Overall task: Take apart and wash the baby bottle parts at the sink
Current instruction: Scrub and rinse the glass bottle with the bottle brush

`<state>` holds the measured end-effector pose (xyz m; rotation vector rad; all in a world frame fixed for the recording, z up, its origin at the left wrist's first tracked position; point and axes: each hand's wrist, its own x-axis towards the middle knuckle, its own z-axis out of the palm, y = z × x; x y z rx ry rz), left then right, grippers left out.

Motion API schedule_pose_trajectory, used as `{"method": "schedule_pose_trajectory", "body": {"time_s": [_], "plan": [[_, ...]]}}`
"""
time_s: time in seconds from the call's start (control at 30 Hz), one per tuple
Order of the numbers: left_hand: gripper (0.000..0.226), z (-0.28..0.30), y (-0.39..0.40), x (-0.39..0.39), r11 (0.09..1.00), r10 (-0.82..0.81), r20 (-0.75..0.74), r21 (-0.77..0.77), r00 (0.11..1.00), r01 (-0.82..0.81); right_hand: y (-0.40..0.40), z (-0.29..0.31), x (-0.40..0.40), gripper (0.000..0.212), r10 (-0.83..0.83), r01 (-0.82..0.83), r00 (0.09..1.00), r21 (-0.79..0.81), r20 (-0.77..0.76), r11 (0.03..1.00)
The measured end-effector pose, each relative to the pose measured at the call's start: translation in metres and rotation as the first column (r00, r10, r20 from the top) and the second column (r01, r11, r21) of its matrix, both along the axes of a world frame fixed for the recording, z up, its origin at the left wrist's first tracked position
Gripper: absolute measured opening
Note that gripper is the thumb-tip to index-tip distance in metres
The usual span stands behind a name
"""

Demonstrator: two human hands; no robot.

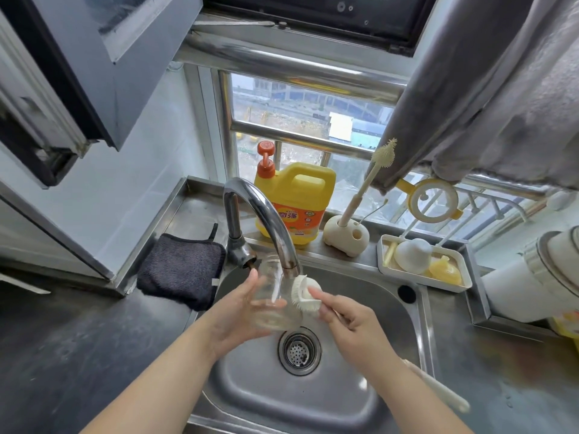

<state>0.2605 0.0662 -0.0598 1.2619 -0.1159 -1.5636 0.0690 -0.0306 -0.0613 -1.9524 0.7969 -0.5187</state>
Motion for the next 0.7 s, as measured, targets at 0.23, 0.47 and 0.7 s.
{"method": "schedule_pose_trajectory", "body": {"time_s": [0.23,0.47,0.7], "plan": [[0.060,0.007,-0.002,-0.002,0.978,-0.209,0.158,0.021,0.965,0.209,0.004,-0.004,-0.007,0.042,-0.006,0.004,1.000,-0.076,-0.020,0.997],[0.044,0.009,-0.005,-0.005,0.991,-0.110,0.178,-0.053,0.978,0.121,0.010,0.011,0.004,0.036,0.094,-0.117,0.992,-0.297,-0.089,0.948],[0.074,0.002,0.005,-0.008,0.989,-0.139,0.179,-0.023,0.974,0.146,-0.008,0.016,-0.003,0.035,-0.050,-0.046,0.975,-0.423,-0.214,0.905]]}}
